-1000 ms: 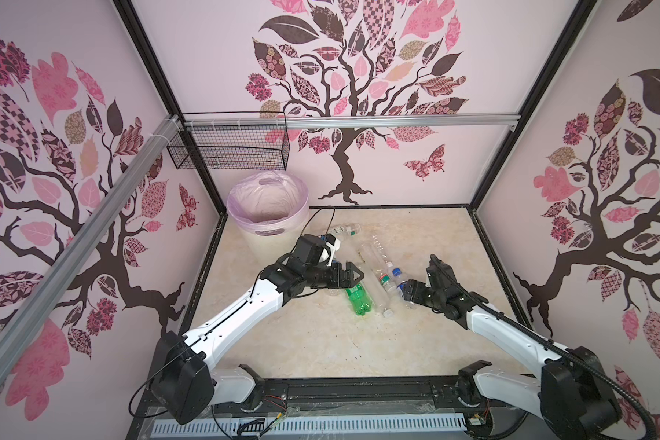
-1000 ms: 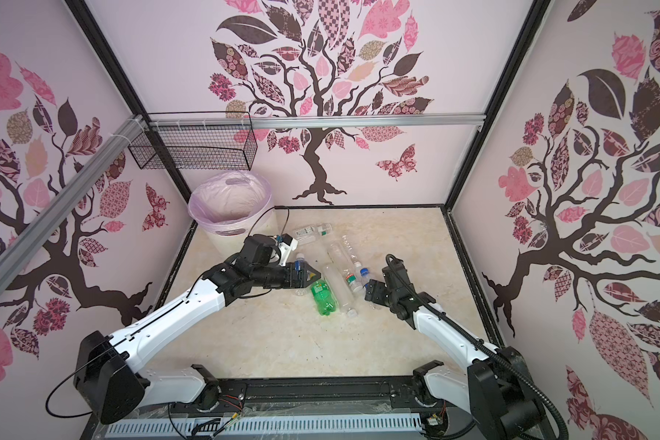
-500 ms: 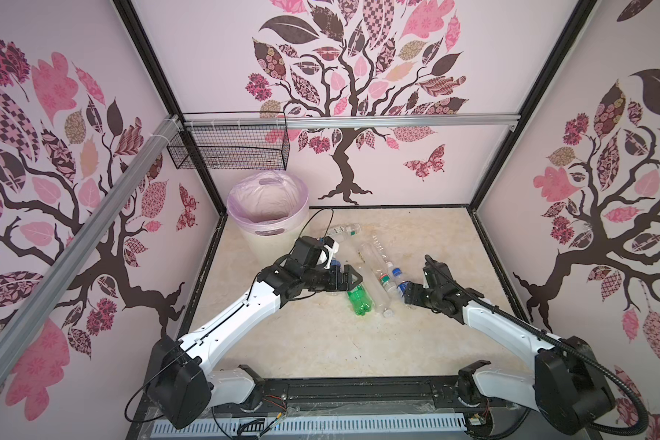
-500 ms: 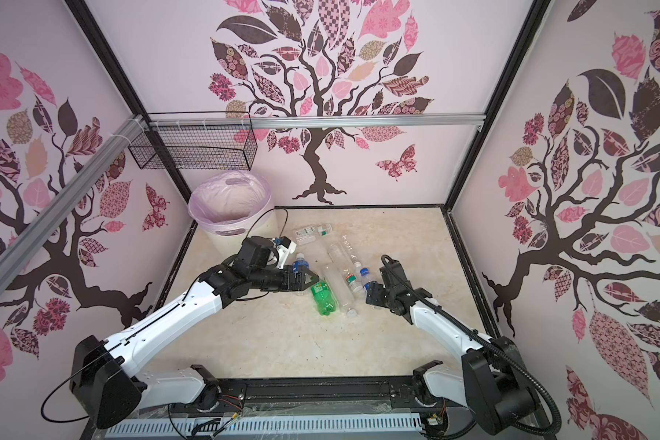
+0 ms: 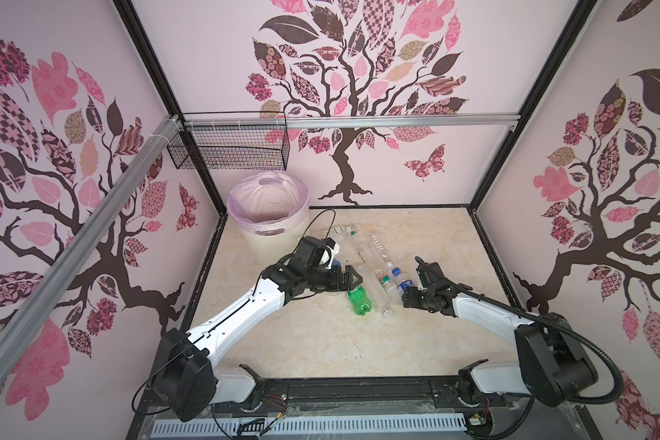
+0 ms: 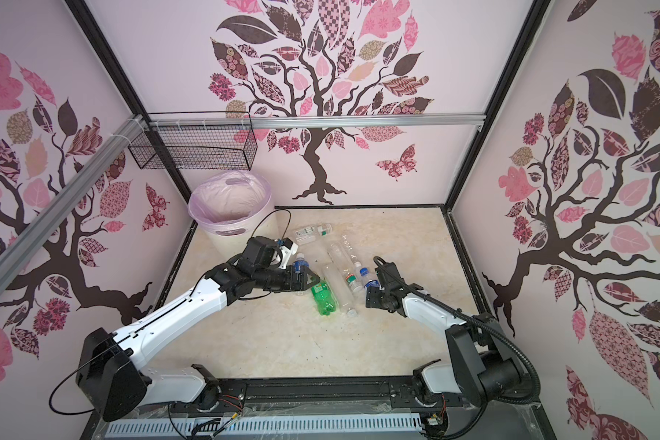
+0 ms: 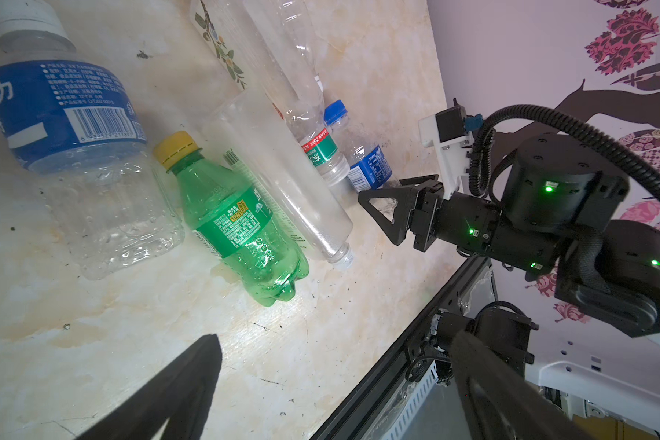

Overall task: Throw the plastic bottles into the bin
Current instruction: 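Lift the Pepsi bottle with the right gripper toward the left gripper, then close the left gripper on the Pepsi bottle's blue cap while the right gripper holds it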

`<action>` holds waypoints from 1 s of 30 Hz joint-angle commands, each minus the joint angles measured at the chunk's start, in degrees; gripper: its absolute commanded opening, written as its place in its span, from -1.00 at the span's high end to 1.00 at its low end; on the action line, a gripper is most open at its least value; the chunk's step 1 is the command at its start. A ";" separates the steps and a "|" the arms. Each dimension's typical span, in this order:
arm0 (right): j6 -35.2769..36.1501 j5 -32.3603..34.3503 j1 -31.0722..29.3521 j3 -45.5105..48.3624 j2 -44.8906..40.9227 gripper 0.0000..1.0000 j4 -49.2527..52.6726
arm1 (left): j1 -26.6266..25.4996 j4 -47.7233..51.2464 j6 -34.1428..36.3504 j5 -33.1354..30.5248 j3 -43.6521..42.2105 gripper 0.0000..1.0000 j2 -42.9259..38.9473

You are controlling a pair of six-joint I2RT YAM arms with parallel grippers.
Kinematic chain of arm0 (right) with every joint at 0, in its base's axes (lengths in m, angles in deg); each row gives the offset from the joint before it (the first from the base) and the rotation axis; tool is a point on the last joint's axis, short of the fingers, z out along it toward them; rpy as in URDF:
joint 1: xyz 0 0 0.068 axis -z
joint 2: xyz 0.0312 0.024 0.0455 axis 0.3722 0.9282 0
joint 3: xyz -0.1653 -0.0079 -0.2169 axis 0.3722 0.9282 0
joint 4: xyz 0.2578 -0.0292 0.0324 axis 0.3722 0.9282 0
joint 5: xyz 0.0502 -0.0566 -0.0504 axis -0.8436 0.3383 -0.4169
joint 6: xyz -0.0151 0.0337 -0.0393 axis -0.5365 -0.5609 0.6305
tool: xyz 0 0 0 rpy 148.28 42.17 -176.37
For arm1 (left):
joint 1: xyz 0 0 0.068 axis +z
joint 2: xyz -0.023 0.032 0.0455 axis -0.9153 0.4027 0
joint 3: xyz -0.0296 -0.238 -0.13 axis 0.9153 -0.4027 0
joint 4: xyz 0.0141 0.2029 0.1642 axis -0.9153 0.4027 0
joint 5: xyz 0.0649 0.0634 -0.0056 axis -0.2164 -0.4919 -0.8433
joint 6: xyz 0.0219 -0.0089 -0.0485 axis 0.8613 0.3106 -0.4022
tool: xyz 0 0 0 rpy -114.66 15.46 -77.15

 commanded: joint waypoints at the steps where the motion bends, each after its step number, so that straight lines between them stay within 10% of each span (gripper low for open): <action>1: 0.74 -0.70 0.01 -2.31 1.53 -0.32 0.25 | 0.67 0.20 -0.17 -0.38 2.16 -0.96 0.56; 18: -0.11 -2.05 -3.30 -11.06 -12.43 -0.14 9.40 | 5.72 -5.52 -6.12 8.75 6.02 -0.96 2.33; 30: -4.97 -7.89 -12.42 -22.90 -8.37 -0.11 3.63 | 6.08 -11.73 -11.60 3.66 13.05 -0.96 4.18</action>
